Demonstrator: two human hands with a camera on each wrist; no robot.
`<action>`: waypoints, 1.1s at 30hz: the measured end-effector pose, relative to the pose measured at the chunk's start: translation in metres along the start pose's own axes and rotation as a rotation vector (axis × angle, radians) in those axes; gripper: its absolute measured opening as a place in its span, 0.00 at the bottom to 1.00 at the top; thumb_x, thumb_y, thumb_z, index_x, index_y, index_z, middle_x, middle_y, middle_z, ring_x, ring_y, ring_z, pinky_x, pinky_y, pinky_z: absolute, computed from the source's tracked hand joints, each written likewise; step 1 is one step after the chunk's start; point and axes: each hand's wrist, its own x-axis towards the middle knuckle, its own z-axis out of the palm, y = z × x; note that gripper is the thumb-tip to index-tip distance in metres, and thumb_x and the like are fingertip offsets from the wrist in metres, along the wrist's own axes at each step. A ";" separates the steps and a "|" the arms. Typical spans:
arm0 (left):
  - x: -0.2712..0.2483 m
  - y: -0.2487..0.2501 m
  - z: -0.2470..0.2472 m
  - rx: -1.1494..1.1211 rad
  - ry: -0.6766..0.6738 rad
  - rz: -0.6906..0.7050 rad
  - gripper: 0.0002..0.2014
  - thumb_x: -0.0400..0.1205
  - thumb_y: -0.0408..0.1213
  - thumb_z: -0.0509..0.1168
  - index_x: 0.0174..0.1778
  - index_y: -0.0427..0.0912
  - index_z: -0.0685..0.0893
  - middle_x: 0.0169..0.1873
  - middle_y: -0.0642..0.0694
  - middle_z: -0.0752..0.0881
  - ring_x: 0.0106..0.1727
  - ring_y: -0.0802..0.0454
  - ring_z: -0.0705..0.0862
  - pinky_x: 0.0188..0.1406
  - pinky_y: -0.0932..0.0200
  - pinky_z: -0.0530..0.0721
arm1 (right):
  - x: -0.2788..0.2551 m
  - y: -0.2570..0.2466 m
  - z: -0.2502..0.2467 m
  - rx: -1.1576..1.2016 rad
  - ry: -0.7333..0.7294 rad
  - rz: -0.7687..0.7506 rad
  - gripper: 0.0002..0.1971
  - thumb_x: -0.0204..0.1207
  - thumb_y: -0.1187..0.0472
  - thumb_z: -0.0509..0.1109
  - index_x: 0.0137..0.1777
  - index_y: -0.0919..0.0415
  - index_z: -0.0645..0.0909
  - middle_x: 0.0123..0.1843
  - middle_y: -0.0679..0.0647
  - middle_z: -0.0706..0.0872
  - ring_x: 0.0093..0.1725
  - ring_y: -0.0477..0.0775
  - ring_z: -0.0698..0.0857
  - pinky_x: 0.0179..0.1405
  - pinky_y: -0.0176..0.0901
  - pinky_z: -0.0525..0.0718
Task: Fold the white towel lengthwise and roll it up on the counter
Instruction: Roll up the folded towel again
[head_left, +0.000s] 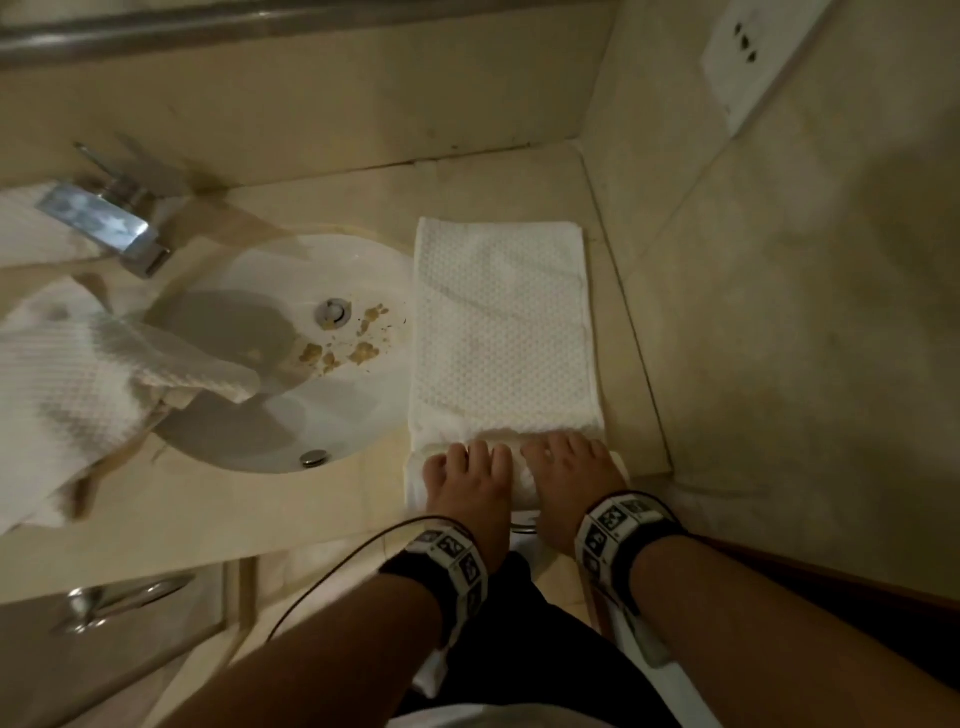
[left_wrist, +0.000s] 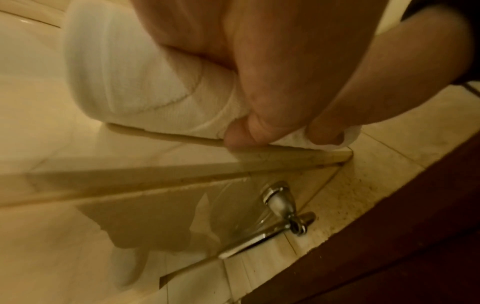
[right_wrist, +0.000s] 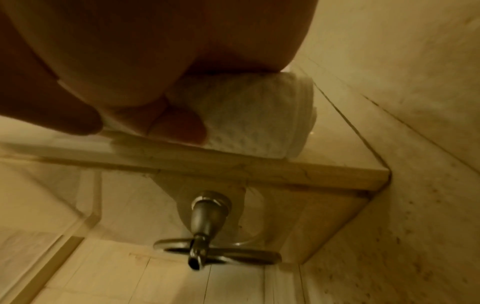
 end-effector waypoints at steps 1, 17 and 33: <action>0.005 -0.001 -0.003 -0.014 -0.001 -0.006 0.36 0.68 0.43 0.69 0.73 0.46 0.64 0.69 0.44 0.69 0.66 0.40 0.69 0.67 0.42 0.67 | 0.002 -0.001 -0.004 0.012 0.021 0.014 0.38 0.65 0.43 0.71 0.75 0.51 0.64 0.72 0.54 0.68 0.70 0.59 0.68 0.72 0.53 0.67; 0.026 -0.012 -0.015 -0.020 0.142 0.054 0.41 0.70 0.51 0.61 0.80 0.42 0.60 0.72 0.43 0.64 0.72 0.39 0.64 0.80 0.37 0.57 | 0.039 0.003 -0.014 0.001 0.107 0.062 0.39 0.64 0.42 0.67 0.77 0.49 0.64 0.69 0.55 0.74 0.65 0.60 0.73 0.68 0.54 0.69; 0.080 -0.024 -0.041 0.016 0.120 0.043 0.28 0.67 0.52 0.64 0.62 0.50 0.68 0.59 0.45 0.72 0.60 0.42 0.71 0.63 0.44 0.71 | 0.049 0.007 0.009 0.010 0.401 0.021 0.33 0.68 0.45 0.63 0.73 0.57 0.76 0.65 0.58 0.82 0.59 0.64 0.78 0.64 0.60 0.72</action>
